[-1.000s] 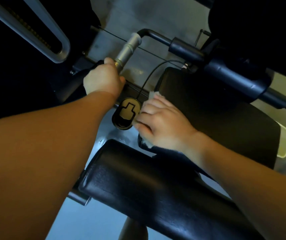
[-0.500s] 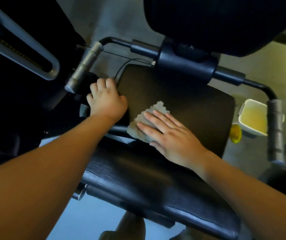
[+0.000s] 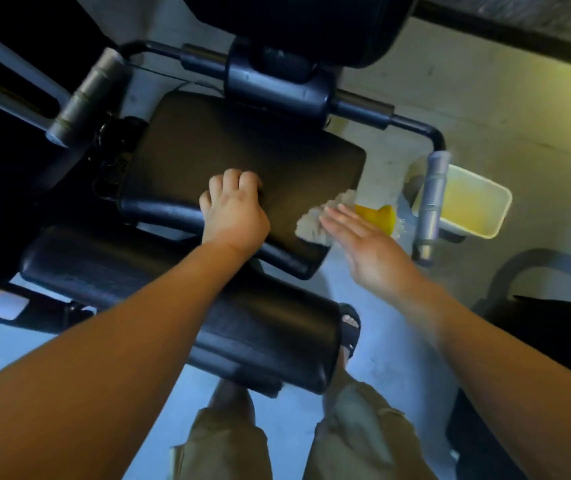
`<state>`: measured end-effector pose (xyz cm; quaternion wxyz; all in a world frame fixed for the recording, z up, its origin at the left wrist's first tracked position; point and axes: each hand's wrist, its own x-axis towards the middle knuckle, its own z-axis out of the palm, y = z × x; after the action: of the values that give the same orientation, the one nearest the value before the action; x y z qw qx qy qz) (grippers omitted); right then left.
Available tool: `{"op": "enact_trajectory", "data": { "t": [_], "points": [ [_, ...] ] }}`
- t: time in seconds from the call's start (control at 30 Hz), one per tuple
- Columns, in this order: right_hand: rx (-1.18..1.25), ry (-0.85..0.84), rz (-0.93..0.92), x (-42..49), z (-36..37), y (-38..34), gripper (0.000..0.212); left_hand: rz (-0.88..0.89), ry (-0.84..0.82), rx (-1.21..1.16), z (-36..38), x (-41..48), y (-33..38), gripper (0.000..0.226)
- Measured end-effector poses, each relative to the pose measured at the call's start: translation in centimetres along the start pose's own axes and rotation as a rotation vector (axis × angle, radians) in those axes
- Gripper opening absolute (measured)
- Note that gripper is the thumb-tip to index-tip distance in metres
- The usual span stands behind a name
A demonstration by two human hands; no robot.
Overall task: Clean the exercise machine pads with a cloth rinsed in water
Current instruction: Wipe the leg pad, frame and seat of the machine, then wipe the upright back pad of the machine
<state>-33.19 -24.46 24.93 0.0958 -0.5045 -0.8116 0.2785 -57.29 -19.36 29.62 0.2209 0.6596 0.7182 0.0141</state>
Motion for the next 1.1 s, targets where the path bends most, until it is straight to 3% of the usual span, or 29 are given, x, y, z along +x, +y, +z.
{"op": "enact_trajectory", "data": {
  "t": [0.1, 0.2, 0.3, 0.37, 0.43, 0.5, 0.6, 0.73, 0.83, 0.97, 1.1],
  "points": [
    [0.324, 0.059, 0.291, 1.1, -4.7, -1.0, 0.047, -0.052, -0.032, -0.146, -1.1, -2.3, 3.2, 0.043],
    [0.574, 0.045, 0.402, 2.5, -9.2, -3.8, 0.041, -0.18, -0.079, -0.491, -4.0, -3.7, 6.3, 0.034],
    [0.818, 0.059, 0.375, 3.4, -14.1, -7.2, 0.036, -0.261, -0.094, -0.732, -8.7, -4.0, 9.7, 0.026],
    [0.918, 0.065, 0.328, 3.8, -17.4, -9.8, 0.035, -0.251, -0.11, -0.924, -12.5, -4.4, 11.7, 0.035],
    [0.995, 0.048, 0.258, 4.2, -20.6, -12.1, 0.039, -0.222, -0.11, -1.14, -16.2, -4.5, 13.2, 0.044],
    [1.054, 0.026, 0.212, 4.0, -23.1, -14.0, 0.049, -0.191, -0.074, -1.237, -19.2, -5.2, 13.5, 0.036],
    [1.137, 0.012, 0.203, 4.0, -26.5, -16.5, 0.055, -0.094, -0.081, -1.18, -24.2, -6.2, 14.0, 0.031],
    [1.087, 0.206, 0.356, 2.7, -31.5, -21.1, 0.058, 0.041, -0.113, -1.378, -31.4, -8.7, 14.3, 0.038],
    [1.135, 0.177, 0.333, 1.0, -34.6, -24.1, 0.034, 0.159, -0.177, -1.428, -35.4, -10.8, 15.4, 0.04],
    [1.125, 0.35, 0.315, -1.3, -37.1, -25.9, 0.028, 0.141, 0.04, -1.175, -37.8, -13.1, 16.8, 0.02],
    [1.289, 0.427, 0.326, -2.2, -40.0, -25.4, 0.027, 0.056, 0.114, -1.061, -39.1, -13.6, 17.7, 0.03]
  ]
}}
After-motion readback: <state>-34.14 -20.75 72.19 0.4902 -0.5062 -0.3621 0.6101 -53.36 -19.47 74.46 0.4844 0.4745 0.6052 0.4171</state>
